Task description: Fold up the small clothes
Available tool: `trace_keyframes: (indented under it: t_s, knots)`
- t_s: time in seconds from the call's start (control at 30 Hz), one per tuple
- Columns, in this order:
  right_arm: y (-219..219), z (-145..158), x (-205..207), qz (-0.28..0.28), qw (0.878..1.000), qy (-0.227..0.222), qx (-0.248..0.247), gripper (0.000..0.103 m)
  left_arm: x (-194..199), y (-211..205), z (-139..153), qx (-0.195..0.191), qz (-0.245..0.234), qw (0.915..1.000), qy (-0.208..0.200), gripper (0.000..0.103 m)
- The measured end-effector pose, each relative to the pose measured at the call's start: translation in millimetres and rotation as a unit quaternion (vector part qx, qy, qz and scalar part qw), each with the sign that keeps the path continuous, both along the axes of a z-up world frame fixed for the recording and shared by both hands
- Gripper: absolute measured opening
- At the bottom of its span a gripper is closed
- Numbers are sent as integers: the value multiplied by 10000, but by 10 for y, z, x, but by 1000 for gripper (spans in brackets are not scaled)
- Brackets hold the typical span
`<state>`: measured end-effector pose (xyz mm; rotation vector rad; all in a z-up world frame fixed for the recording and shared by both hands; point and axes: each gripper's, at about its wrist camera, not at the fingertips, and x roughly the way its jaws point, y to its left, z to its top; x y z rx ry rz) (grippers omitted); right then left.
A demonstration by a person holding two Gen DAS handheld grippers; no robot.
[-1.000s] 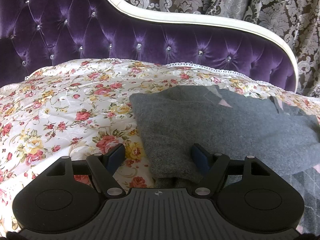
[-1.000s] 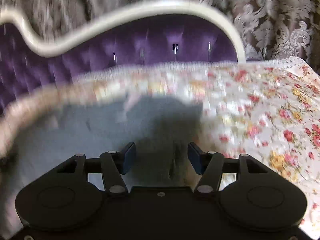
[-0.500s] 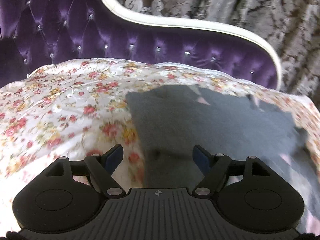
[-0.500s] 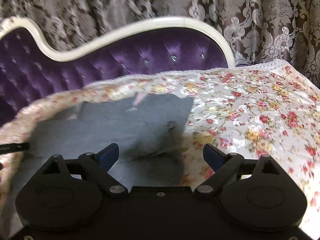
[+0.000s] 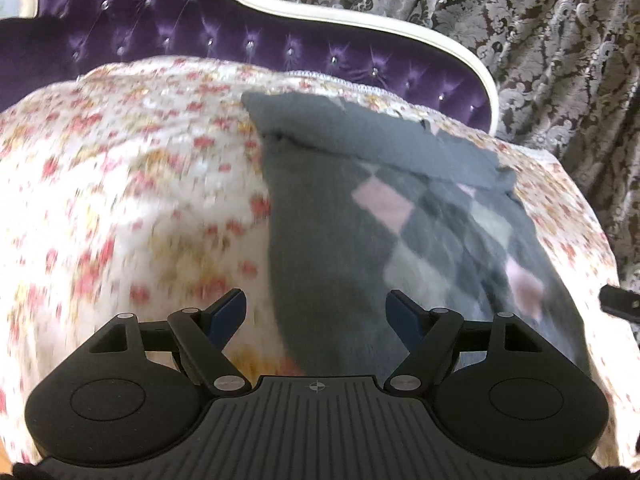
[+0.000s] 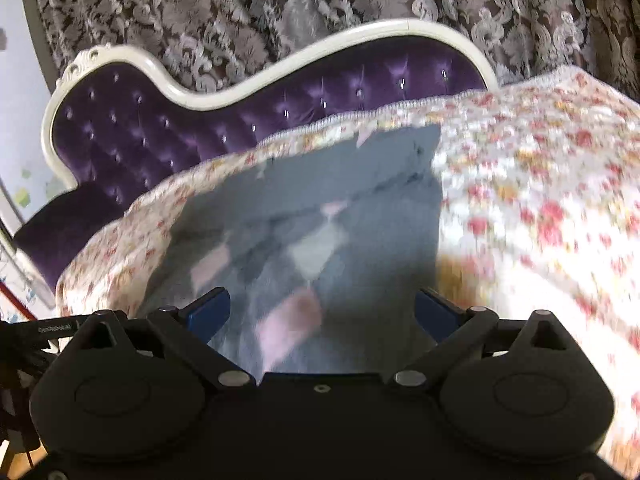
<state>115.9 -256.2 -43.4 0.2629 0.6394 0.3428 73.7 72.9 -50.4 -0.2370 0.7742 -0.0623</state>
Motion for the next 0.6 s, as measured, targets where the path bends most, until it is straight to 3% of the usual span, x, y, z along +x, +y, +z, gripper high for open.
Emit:
trace_keyframes:
  t_s: [0.27, 0.6]
  knots:
    - [34, -243, -408, -95, 9988, 420, 236, 99, -267, -103, -79, -188, 74, 9997, 105, 76]
    - [31, -435, -401, -175, 9946, 634, 808, 103, -239, -187, -202, -259, 4, 9995, 162, 76]
